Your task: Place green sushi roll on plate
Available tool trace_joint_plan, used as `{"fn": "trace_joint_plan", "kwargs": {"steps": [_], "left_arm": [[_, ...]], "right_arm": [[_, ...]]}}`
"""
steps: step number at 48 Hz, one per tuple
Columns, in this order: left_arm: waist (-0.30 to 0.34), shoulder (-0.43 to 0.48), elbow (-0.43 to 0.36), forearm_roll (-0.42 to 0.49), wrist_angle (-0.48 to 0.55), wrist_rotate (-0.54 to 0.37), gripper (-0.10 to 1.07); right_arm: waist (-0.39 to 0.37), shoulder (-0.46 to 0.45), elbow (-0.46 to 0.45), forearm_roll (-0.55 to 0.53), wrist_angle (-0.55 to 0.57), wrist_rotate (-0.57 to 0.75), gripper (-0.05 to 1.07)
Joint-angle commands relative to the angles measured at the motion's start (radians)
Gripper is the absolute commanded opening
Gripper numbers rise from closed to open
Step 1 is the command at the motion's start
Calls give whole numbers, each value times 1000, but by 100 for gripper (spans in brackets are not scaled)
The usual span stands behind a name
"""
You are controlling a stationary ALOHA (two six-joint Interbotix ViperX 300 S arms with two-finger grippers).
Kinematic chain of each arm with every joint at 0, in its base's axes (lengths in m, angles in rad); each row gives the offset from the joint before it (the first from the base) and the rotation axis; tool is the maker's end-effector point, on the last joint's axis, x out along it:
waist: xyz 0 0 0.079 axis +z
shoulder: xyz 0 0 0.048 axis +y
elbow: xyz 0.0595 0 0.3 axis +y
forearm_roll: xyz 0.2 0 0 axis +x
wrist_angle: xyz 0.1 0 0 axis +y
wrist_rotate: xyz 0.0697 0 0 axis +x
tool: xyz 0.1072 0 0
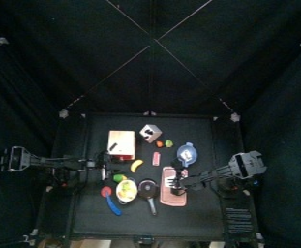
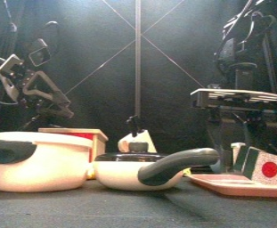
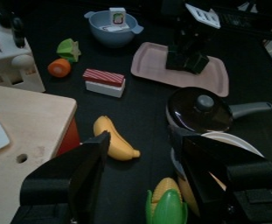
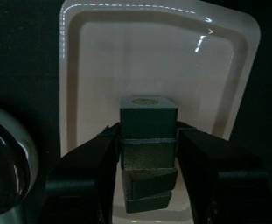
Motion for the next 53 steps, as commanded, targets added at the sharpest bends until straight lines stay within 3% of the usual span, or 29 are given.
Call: {"fn": "trace_joint_plan", "kwargs": {"steps": [1,18,37,53], "left_arm": [[-2,0,-12,-2,-5,0,92],[-2,0,-11,0,-5,0,92],[-2,0,-11,0,-5,0,92],[-2,0,-11,-2,-5,0,92]], "right_arm": [[-2,-17,-8,-14,0,-2,61],[-5,-8,-9,-51,5,14,64],[-9,5,-21,-44,0,28,101],[-11,-3,-31,-60,5,14,103]]}}
